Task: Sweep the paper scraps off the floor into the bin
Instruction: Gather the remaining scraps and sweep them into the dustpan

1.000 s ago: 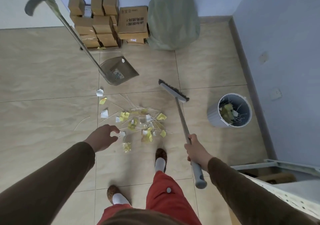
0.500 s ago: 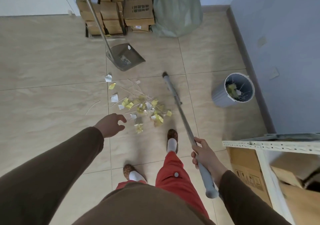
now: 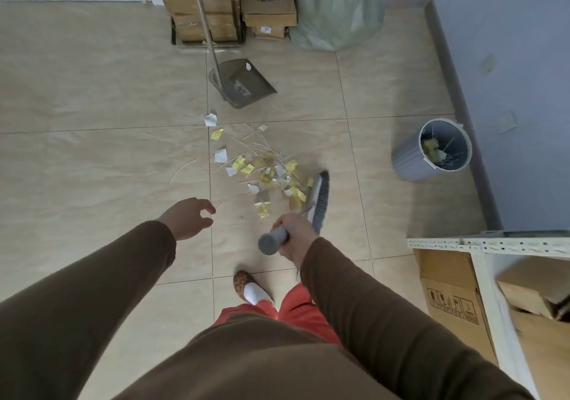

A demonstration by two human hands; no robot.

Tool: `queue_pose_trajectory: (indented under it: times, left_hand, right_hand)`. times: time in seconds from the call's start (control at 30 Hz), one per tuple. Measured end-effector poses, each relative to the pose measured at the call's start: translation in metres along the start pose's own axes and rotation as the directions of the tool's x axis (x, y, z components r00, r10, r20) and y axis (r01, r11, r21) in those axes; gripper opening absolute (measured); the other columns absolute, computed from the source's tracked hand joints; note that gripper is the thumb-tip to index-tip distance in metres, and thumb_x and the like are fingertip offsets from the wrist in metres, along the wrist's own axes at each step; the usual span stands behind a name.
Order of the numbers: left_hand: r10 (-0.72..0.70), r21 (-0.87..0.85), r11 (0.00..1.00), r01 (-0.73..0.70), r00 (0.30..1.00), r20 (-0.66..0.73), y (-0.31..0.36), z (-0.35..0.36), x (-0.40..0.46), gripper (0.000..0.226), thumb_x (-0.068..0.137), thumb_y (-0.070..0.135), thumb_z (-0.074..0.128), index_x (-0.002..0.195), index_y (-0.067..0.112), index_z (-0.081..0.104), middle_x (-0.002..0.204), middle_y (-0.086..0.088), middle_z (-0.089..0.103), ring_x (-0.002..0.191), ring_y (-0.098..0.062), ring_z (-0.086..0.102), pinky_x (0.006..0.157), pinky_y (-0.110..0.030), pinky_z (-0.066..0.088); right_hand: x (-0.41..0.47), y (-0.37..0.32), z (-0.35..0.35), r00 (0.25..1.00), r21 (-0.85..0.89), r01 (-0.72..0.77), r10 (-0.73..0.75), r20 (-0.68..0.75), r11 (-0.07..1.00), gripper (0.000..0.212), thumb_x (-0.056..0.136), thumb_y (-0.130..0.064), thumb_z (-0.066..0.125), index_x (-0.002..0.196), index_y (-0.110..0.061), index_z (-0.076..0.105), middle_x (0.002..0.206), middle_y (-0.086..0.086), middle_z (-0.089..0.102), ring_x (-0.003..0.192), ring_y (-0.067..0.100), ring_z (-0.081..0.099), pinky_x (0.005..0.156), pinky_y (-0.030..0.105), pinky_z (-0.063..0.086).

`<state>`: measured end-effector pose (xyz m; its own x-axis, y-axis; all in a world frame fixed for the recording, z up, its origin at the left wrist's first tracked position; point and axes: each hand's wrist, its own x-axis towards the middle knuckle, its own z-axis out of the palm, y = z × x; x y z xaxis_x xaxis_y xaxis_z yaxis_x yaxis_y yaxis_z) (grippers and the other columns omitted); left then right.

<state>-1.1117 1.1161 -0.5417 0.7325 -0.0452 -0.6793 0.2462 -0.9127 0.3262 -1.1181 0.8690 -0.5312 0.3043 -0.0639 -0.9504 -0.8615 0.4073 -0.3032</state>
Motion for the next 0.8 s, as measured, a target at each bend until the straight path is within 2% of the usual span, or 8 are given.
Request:
queue_pose_trajectory:
  times: [0.17,0.3,0.4,0.47,0.53,0.7,0.73,0.8]
  left_hand:
    - [-0.036,-0.008,0.999,0.036,0.999,-0.010,-0.015,-0.003,-0.008,0.030,0.094,0.028,0.063,0.124,0.026,0.064,0.128,-0.003,0.060,0.113,-0.023,0.058,0.097,-0.034,0.043]
    - [-0.043,-0.035,0.998,0.042,0.998,-0.034,-0.021,-0.007,-0.011,0.030,0.094,0.028,0.062,0.124,0.027,0.064,0.128,-0.003,0.060,0.113,-0.023,0.058,0.098,-0.035,0.044]
    - [-0.052,-0.056,0.997,0.049,0.997,-0.051,-0.020,-0.008,-0.011,0.030,0.094,0.027,0.062,0.124,0.026,0.064,0.127,-0.005,0.060,0.115,-0.025,0.057,0.099,-0.035,0.043]
    - [-0.053,-0.069,0.996,0.049,0.997,-0.059,-0.017,-0.007,-0.011,0.030,0.094,0.027,0.062,0.124,0.025,0.064,0.128,-0.005,0.060,0.118,-0.026,0.057,0.100,-0.035,0.043]
    - [-0.050,-0.083,0.996,0.045,0.997,-0.062,-0.015,-0.006,-0.011,0.030,0.094,0.027,0.062,0.124,0.024,0.064,0.129,-0.005,0.060,0.119,-0.025,0.057,0.101,-0.035,0.043]
    - [-0.048,-0.094,0.995,0.042,0.997,-0.067,-0.013,-0.003,-0.012,0.030,0.094,0.028,0.063,0.124,0.025,0.064,0.127,-0.005,0.060,0.116,-0.025,0.058,0.101,-0.036,0.044]
    - [-0.050,-0.094,0.995,0.043,0.996,-0.070,-0.013,-0.003,-0.012,0.030,0.094,0.027,0.062,0.124,0.025,0.064,0.127,-0.005,0.060,0.115,-0.025,0.058,0.100,-0.035,0.043]
    - [-0.053,-0.093,0.995,0.046,0.996,-0.073,-0.014,-0.001,-0.013,0.030,0.095,0.026,0.062,0.125,0.024,0.064,0.126,-0.006,0.060,0.115,-0.025,0.058,0.100,-0.035,0.044]
  right_hand:
    - [-0.034,-0.031,0.007,0.988,0.014,-0.041,0.039,0.149,0.999,0.008,0.096,-0.003,0.045,0.089,-0.007,0.046,0.068,0.005,0.044,0.045,0.009,0.044,0.037,0.016,0.043]
    - [-0.064,-0.042,-0.026,0.986,-0.111,-0.049,0.066,0.155,0.993,0.019,0.096,-0.007,0.046,0.077,-0.011,0.045,0.056,0.002,0.046,0.034,0.008,0.043,0.032,0.017,0.040]
    - [-0.083,-0.052,-0.065,0.984,-0.085,0.007,0.009,0.180,0.996,0.015,0.098,-0.005,0.045,0.086,-0.015,0.042,0.061,0.002,0.045,0.037,0.008,0.042,0.031,0.018,0.037]
    - [-0.090,-0.062,-0.094,0.973,0.053,-0.057,0.044,0.228,0.997,0.013,0.099,-0.009,0.047,0.089,-0.016,0.042,0.061,0.001,0.044,0.037,0.007,0.040,0.030,0.017,0.036]
    - [-0.096,-0.068,-0.115,0.972,0.050,-0.066,0.053,0.227,0.997,0.008,0.099,-0.010,0.048,0.096,-0.017,0.044,0.060,0.001,0.044,0.036,0.007,0.040,0.029,0.017,0.035]
    - [-0.120,-0.068,-0.143,0.968,0.028,-0.053,0.045,0.247,0.998,0.040,0.095,-0.006,0.052,0.126,-0.030,0.048,0.062,0.003,0.042,0.035,0.008,0.039,0.026,0.019,0.035]
    - [-0.126,-0.069,-0.148,0.959,0.048,-0.069,0.053,0.278,0.996,0.049,0.088,-0.005,0.061,0.127,-0.032,0.049,0.062,0.004,0.042,0.034,0.009,0.039,0.026,0.019,0.035]
    - [-0.140,-0.070,-0.156,0.939,0.046,-0.078,0.057,0.340,0.996,0.083,0.057,-0.002,0.088,0.124,-0.034,0.050,0.063,0.004,0.041,0.034,0.010,0.039,0.026,0.020,0.036]
